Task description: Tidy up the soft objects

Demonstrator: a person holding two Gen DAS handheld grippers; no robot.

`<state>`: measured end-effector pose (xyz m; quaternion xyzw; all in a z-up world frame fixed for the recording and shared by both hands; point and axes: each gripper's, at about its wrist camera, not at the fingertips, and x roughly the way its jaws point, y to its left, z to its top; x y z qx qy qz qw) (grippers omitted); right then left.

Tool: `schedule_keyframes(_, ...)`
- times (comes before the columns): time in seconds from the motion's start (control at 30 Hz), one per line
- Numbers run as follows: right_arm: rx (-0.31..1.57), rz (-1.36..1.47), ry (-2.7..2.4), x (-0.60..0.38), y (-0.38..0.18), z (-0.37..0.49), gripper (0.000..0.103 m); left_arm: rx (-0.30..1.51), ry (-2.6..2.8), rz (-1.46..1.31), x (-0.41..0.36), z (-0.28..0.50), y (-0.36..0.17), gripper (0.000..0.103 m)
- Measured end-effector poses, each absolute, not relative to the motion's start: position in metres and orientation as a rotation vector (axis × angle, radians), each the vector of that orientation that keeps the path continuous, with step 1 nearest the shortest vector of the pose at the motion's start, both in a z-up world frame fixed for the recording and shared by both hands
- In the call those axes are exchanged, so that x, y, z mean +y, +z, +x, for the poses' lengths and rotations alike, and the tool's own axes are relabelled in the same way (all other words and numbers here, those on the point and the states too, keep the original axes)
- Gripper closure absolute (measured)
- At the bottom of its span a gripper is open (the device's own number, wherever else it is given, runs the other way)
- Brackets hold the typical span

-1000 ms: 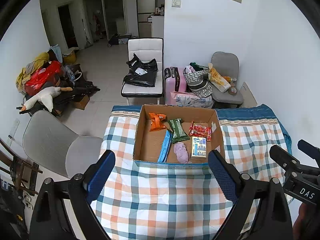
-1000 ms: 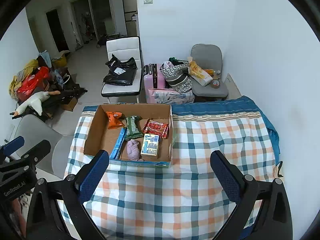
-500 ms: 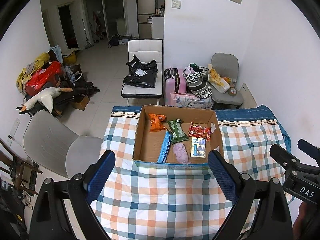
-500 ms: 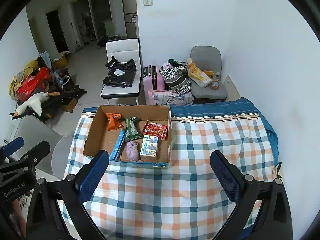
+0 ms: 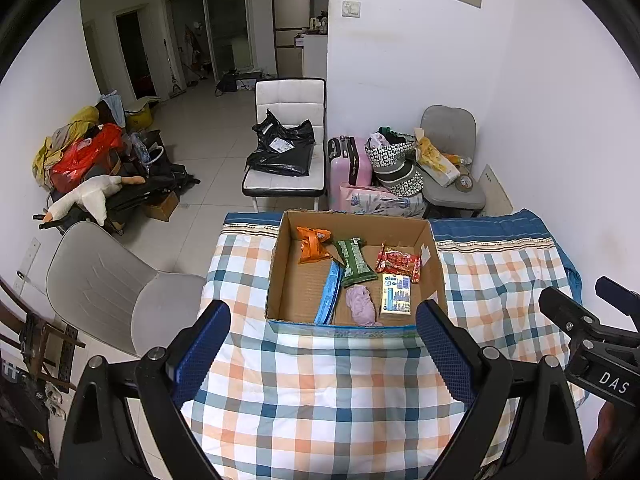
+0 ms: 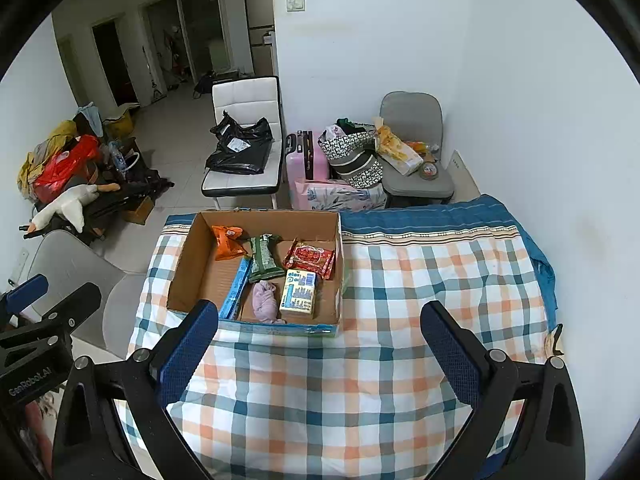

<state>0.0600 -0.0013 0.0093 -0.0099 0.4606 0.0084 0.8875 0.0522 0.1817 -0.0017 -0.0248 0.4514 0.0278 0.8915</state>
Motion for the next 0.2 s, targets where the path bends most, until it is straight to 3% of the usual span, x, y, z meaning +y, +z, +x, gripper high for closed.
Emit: schedule_keyframes(0.2,0.957,-0.017,0.018,-0.0013,0.0091,0.0606,0.0,0.933,0.059,-0.051,0.1819,0.0551,0.0055,0.008)
